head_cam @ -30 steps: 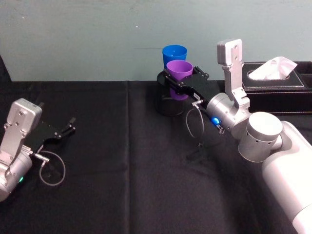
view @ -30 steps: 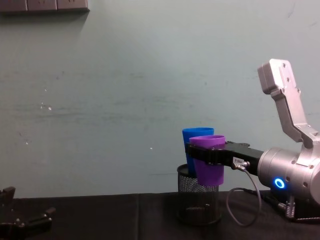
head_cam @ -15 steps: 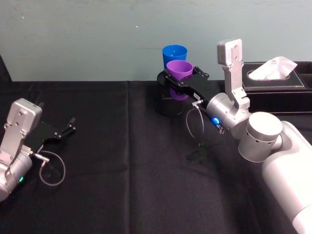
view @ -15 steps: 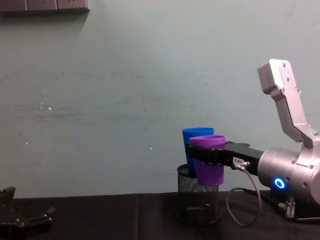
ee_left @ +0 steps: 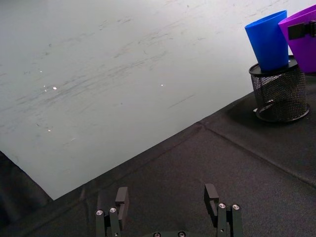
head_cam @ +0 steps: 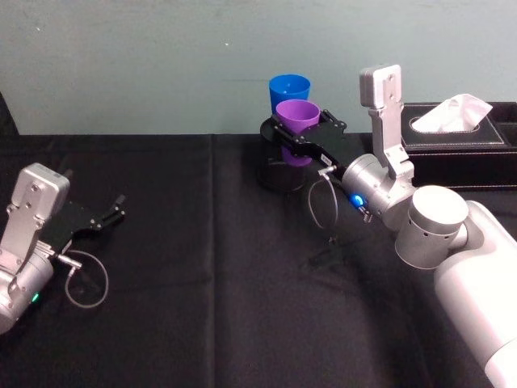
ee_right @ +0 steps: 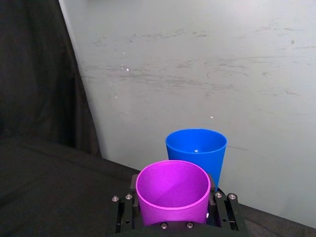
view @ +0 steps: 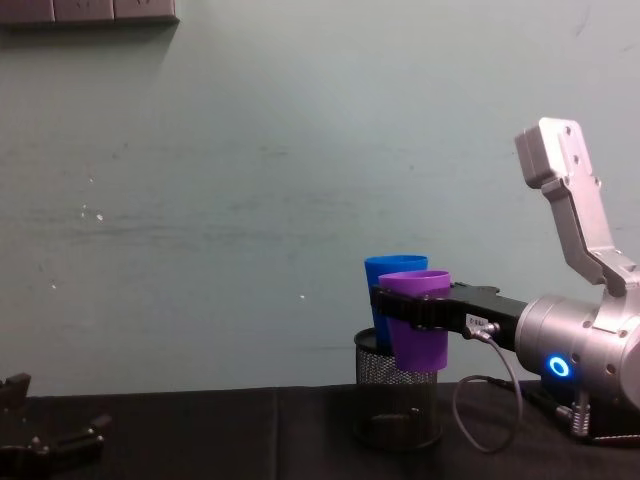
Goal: Pick up one cup with a gripper and tap it against the other cup.
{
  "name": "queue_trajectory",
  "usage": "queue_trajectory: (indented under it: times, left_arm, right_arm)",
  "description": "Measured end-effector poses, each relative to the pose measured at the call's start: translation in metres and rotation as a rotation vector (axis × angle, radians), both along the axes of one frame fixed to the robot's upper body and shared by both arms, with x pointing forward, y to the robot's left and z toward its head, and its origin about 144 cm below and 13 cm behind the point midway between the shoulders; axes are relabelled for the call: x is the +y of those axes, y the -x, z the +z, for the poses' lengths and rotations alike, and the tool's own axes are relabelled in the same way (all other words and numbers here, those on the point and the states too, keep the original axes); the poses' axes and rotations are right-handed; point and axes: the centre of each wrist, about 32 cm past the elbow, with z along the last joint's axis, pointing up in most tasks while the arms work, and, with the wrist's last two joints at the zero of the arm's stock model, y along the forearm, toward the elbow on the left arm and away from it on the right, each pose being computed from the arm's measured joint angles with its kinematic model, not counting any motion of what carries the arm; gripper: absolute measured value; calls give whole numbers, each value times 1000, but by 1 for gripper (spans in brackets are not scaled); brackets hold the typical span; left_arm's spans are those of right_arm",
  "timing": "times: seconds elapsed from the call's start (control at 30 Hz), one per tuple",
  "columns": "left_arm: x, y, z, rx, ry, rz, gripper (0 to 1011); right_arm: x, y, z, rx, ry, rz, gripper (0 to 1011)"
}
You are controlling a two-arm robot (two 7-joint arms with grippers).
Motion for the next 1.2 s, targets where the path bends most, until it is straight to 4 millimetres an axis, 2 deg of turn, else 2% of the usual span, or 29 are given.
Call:
queue_trajectory:
  times: [1.2]
  left_arm:
    - [0,0,0,0,0,0,1000]
  right_arm:
    - [0,0,0,0,0,0,739]
